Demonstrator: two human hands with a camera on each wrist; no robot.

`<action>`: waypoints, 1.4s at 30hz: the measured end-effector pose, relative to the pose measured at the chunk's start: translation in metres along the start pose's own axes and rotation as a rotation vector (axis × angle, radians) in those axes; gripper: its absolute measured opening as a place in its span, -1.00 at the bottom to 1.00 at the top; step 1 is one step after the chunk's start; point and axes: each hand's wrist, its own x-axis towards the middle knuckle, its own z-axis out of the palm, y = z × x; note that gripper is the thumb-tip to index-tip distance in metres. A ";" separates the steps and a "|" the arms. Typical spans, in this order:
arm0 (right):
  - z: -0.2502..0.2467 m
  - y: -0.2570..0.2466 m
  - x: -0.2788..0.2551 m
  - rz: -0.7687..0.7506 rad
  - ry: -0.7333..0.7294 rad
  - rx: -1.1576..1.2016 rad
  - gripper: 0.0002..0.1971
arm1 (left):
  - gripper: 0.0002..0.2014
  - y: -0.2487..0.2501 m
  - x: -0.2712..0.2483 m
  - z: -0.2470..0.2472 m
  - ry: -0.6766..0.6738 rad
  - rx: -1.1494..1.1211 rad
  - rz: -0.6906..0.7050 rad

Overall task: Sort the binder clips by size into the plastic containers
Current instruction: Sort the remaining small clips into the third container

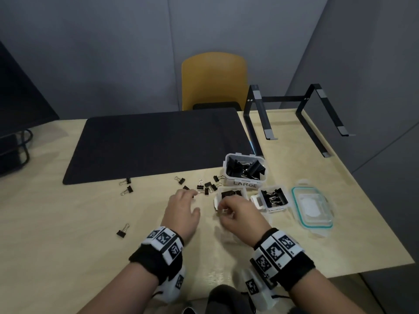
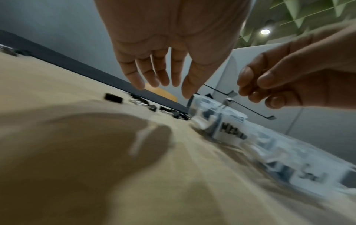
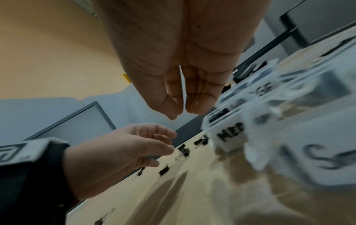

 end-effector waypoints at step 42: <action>-0.003 0.008 -0.012 0.349 0.068 -0.113 -0.92 | -0.51 -0.003 -0.006 -0.004 -0.160 -0.132 -0.106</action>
